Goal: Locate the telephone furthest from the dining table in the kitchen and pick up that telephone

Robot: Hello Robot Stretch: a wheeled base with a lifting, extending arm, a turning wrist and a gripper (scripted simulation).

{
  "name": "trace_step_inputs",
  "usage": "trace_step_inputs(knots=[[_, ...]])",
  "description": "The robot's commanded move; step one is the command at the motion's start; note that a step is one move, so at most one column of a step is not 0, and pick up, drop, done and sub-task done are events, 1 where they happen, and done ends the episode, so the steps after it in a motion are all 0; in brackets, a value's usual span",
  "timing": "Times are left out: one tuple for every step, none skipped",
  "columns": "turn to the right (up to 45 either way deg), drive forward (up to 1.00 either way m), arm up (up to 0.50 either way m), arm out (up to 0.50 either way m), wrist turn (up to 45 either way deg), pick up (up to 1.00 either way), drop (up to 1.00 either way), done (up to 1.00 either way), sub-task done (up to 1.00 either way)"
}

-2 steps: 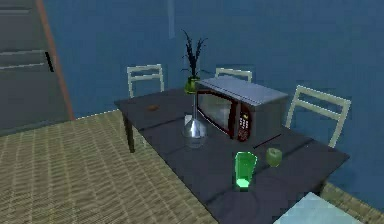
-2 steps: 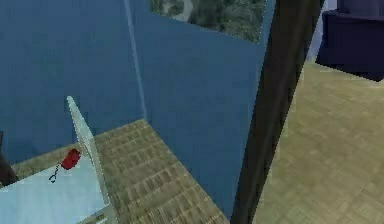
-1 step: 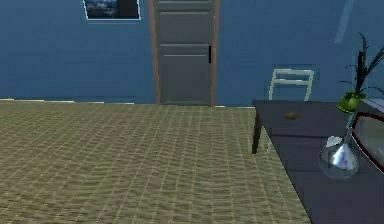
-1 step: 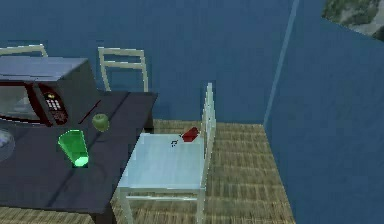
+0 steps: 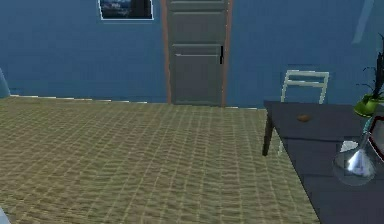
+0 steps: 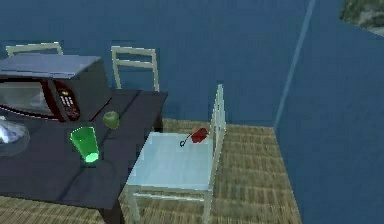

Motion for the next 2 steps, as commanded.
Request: trace_step_inputs(knots=[[45.0,0.00,0.00,0.00,0.0,0.00,0.00,0.00,0.00],[45.0,0.00,0.00,0.00,0.0,0.00,0.00,0.00,0.00]])
